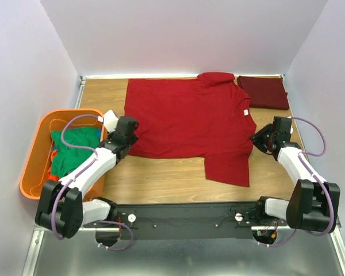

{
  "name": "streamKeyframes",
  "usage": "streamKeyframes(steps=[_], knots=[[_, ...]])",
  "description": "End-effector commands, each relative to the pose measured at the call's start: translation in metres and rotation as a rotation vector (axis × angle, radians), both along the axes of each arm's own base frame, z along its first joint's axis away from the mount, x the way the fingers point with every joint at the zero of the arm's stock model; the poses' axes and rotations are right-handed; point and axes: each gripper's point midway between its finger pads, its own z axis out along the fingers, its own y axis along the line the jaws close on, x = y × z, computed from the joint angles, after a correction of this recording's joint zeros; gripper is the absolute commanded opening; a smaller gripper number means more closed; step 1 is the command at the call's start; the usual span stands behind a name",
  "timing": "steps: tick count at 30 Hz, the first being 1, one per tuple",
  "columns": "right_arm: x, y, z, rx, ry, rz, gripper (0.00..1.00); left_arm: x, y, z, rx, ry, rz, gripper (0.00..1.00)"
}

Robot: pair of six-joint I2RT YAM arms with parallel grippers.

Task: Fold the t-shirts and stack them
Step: Flatten the tshirt out, then fold the tshirt

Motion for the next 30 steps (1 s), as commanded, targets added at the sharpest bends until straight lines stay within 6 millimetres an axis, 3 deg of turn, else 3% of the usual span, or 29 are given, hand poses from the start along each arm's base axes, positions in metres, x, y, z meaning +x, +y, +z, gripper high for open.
streamKeyframes(steps=[1, 7, 14, 30], knots=[[-0.004, 0.000, 0.005, -0.006, -0.015, 0.012, 0.42, -0.016, 0.011, -0.009, 0.105, 0.045, 0.178, 0.42], [-0.005, 0.004, 0.004, 0.010, -0.012, 0.033, 0.43, -0.026, 0.014, -0.042, 0.190, 0.193, 0.310, 0.44], [-0.010, 0.007, -0.001, 0.011, -0.003, 0.051, 0.43, -0.019, 0.012, -0.058, 0.224, 0.232, 0.332, 0.47], [-0.023, 0.012, -0.004, 0.019, -0.012, 0.075, 0.47, -0.005, 0.006, -0.051, 0.190, 0.172, 0.323, 0.51]])
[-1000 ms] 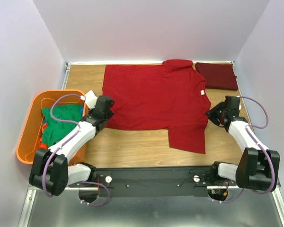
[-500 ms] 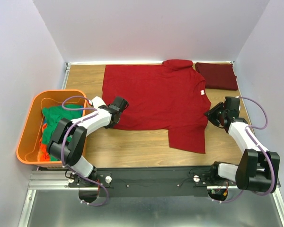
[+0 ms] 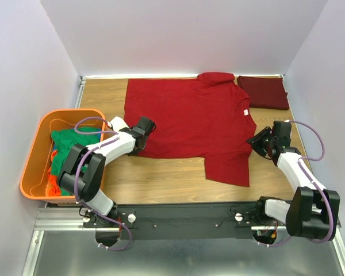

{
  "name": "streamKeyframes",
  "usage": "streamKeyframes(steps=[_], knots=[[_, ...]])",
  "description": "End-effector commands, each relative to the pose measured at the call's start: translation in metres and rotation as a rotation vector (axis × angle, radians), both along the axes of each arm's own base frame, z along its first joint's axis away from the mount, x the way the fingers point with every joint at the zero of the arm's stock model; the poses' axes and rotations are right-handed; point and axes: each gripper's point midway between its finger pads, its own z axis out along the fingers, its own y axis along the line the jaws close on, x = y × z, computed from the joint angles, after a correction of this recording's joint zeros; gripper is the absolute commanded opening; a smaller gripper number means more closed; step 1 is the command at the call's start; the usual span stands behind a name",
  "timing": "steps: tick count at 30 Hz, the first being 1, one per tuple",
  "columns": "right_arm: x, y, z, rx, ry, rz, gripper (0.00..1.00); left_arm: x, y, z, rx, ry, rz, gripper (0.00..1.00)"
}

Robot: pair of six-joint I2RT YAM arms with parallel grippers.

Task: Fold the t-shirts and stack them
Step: Fold the tshirt

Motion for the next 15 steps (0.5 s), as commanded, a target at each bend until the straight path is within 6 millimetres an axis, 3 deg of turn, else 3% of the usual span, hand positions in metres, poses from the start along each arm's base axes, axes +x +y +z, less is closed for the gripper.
streamKeyframes(steps=[1, 7, 10, 13, 15], knots=[[-0.009, 0.003, -0.002, 0.008, 0.000, 0.025, 0.47, 0.012, 0.004, 0.013, 0.034, -0.068, 0.027, 0.52], [-0.018, 0.005, -0.002, 0.008, -0.002, 0.027, 0.52, 0.016, 0.001, 0.015, 0.024, -0.082, 0.016, 0.47], [-0.022, 0.009, -0.002, 0.028, 0.009, 0.035, 0.53, 0.016, 0.001, 0.016, 0.024, -0.082, 0.009, 0.32], [-0.026, 0.014, -0.003, 0.051, 0.026, 0.051, 0.54, 0.013, 0.002, 0.012, 0.022, -0.078, 0.002, 0.23], [-0.030, 0.016, -0.002, 0.058, 0.032, 0.058, 0.57, 0.012, 0.004, 0.010, 0.021, -0.077, 0.005, 0.22]])
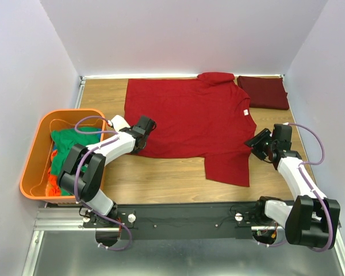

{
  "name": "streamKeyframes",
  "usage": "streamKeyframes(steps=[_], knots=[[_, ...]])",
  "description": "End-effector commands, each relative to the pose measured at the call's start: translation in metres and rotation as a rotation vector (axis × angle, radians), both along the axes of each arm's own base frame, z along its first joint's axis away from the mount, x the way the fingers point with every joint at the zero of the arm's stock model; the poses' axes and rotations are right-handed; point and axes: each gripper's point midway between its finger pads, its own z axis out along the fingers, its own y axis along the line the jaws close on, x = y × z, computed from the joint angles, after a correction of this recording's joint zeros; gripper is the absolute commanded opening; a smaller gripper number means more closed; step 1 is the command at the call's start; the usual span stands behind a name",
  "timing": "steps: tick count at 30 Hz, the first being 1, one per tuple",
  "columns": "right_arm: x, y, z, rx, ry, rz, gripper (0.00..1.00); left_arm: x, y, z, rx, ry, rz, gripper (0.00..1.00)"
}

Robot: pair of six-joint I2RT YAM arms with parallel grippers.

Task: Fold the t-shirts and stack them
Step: Fold the tshirt

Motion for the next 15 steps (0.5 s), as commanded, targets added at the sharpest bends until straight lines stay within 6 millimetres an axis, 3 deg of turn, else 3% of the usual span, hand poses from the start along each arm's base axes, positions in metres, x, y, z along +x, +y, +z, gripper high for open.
streamKeyframes(steps=[1, 6, 12, 15], knots=[[-0.017, 0.008, -0.003, 0.031, 0.035, 0.029, 0.59, 0.001, 0.008, 0.005, 0.023, -0.046, 0.019, 0.26], [-0.020, 0.007, 0.001, 0.024, 0.023, 0.023, 0.63, 0.000, 0.012, 0.001, 0.021, -0.045, 0.019, 0.46], [-0.021, 0.008, -0.003, 0.028, 0.040, 0.030, 0.63, 0.005, 0.009, -0.007, 0.022, -0.017, 0.022, 0.45], [-0.023, 0.008, -0.005, 0.028, 0.045, 0.033, 0.63, 0.006, 0.007, -0.008, 0.017, -0.012, 0.018, 0.38]])
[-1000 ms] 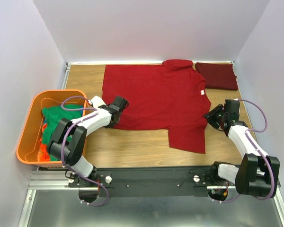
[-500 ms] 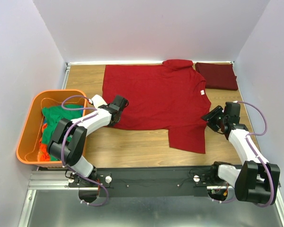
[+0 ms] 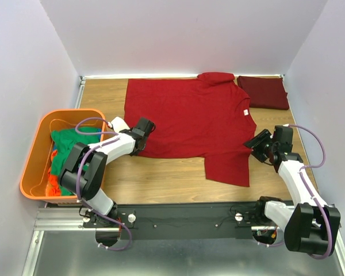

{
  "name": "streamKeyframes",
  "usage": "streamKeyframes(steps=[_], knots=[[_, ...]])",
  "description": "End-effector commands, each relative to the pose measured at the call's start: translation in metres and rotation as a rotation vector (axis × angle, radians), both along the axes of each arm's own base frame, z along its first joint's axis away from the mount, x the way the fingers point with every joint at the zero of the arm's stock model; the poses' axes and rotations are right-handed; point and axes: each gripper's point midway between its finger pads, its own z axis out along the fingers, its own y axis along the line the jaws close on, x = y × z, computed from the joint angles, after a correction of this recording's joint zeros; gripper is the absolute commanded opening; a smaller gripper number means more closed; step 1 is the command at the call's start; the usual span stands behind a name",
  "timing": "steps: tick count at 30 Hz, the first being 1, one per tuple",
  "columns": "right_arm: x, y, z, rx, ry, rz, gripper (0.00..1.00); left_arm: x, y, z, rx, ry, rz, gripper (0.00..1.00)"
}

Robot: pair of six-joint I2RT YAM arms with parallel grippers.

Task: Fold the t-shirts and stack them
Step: Fold the tshirt

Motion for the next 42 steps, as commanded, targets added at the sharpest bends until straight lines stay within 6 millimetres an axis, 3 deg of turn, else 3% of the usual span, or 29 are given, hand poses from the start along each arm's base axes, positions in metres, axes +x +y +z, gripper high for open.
streamKeyframes(steps=[1, 3, 7, 15, 25, 28, 35, 42], knots=[[-0.012, 0.002, -0.012, 0.011, 0.048, 0.014, 0.63, 0.007, 0.002, 0.003, 0.006, -0.022, 0.019, 0.32], [-0.013, 0.002, -0.012, 0.009, 0.045, 0.013, 0.63, 0.007, 0.001, 0.005, 0.002, -0.027, 0.009, 0.27], [-0.016, 0.005, -0.012, 0.024, 0.063, 0.014, 0.64, 0.005, 0.001, 0.016, -0.014, -0.047, 0.007, 0.00], [-0.031, -0.004, -0.023, -0.008, 0.184, -0.019, 0.68, -0.008, 0.005, 0.037, -0.047, -0.095, -0.005, 0.00], [-0.056, -0.013, -0.035, -0.031, 0.328, -0.110, 0.70, -0.033, 0.013, 0.029, -0.074, -0.092, 0.000, 0.00], [-0.063, -0.010, -0.037, -0.014, 0.335, -0.115, 0.69, -0.036, 0.013, 0.026, -0.084, -0.095, -0.001, 0.00], [-0.088, 0.002, -0.065, 0.052, 0.430, -0.123, 0.67, -0.034, 0.010, 0.029, -0.106, -0.110, -0.008, 0.00], [-0.098, 0.011, -0.089, 0.096, 0.483, -0.112, 0.59, -0.031, 0.008, 0.031, -0.117, -0.124, -0.010, 0.00]])
